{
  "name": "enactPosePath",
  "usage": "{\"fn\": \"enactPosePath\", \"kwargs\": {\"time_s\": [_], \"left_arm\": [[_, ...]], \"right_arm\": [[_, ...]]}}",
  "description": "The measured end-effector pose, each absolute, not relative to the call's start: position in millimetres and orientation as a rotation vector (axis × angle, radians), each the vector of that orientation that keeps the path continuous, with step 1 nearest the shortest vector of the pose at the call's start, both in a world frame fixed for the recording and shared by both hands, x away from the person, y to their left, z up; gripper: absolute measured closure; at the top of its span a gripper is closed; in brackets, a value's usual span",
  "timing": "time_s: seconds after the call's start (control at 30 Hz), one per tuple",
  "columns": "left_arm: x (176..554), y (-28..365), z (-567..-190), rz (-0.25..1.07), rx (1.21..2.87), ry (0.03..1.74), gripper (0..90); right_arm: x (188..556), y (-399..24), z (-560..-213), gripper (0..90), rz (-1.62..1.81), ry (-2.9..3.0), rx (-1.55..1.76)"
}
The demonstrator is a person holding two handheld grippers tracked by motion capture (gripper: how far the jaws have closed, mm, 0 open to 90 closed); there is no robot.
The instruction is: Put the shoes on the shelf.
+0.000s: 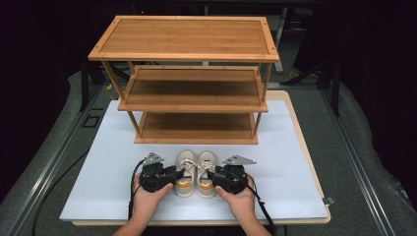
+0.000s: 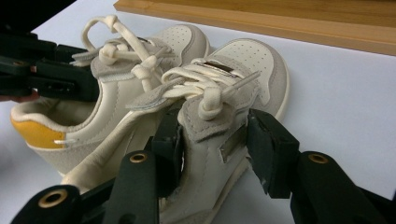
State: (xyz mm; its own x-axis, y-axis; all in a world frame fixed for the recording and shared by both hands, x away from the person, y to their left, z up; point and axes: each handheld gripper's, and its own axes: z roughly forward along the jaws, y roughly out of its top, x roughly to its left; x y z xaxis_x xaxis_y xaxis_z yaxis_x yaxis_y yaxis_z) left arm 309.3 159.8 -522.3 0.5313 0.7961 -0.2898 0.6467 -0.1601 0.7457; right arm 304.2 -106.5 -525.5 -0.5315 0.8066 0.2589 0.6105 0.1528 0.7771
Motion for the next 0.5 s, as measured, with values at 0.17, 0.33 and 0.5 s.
{"fn": "enactPosePath", "kwargs": {"time_s": [0.17,0.33,0.5], "left_arm": [[310.7,157.1,-522.2,0.214,1.877,1.197,56.7],[314.0,155.7,-522.4,0.216,1.878,1.191,56.8],[313.6,153.4,-522.8,0.225,1.875,1.193,56.7]], "right_arm": [[305.9,-105.1,-526.0,56.9,1.340,2.171,1.445],[301.3,-95.7,-525.7,57.0,1.291,2.114,1.474],[300.5,-90.2,-527.2,58.7,1.234,2.064,1.447]]}}
